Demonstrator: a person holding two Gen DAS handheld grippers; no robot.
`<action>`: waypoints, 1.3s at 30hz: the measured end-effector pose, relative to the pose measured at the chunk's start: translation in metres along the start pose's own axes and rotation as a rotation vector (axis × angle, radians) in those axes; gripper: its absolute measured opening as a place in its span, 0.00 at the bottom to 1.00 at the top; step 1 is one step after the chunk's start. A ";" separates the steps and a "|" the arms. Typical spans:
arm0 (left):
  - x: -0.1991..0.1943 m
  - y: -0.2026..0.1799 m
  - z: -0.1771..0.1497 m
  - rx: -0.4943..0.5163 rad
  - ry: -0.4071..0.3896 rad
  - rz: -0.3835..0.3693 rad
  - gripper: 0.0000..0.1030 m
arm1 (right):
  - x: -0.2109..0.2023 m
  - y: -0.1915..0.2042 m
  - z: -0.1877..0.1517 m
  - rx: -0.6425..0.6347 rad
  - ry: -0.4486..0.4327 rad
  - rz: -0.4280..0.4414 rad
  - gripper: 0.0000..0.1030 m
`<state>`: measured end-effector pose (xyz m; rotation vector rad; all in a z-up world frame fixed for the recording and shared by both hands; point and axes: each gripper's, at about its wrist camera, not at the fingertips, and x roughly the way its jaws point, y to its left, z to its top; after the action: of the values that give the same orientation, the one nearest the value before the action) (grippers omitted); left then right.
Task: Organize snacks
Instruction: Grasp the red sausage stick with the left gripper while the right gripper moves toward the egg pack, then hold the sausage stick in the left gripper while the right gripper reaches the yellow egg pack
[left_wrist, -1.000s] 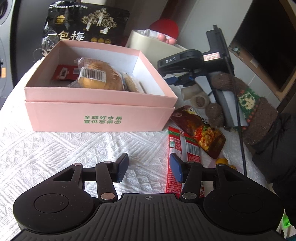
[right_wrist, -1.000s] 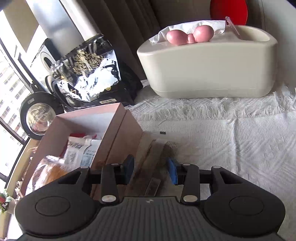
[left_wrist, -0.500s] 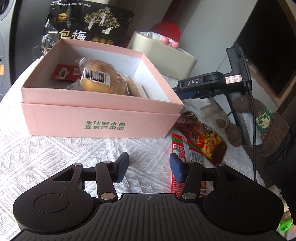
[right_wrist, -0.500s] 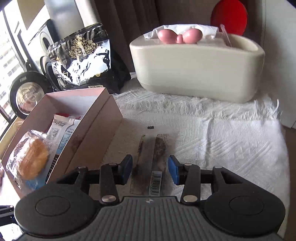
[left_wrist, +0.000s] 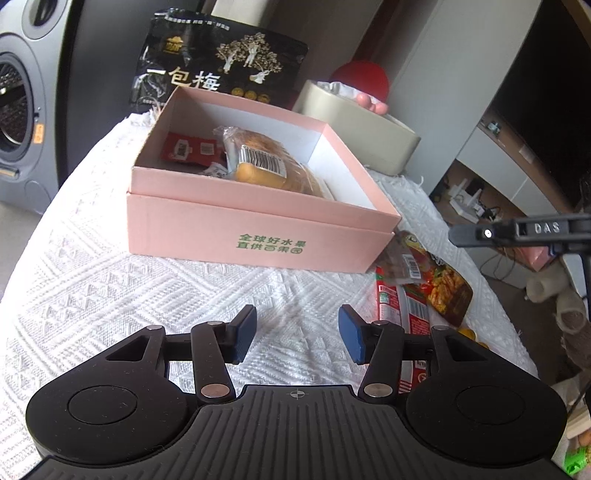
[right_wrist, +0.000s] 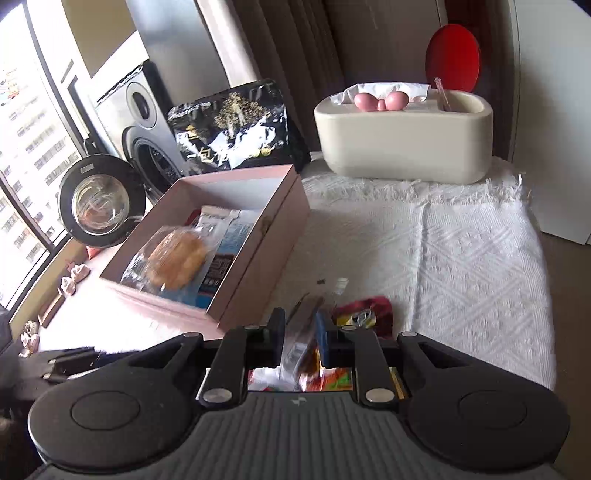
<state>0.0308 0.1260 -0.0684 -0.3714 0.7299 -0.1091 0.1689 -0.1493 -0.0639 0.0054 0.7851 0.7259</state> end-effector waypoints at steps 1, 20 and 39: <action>-0.002 -0.001 -0.001 0.000 0.000 0.000 0.53 | -0.005 0.003 -0.006 -0.014 -0.006 -0.012 0.17; -0.010 0.007 -0.006 -0.008 0.005 0.064 0.53 | 0.034 0.043 -0.051 -0.164 -0.022 -0.115 0.07; 0.036 -0.098 -0.004 0.333 0.096 -0.028 0.53 | -0.034 0.020 -0.096 -0.066 -0.179 -0.284 0.75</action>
<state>0.0578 0.0260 -0.0577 -0.0584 0.7859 -0.2721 0.0785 -0.1790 -0.1058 -0.0986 0.5758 0.4734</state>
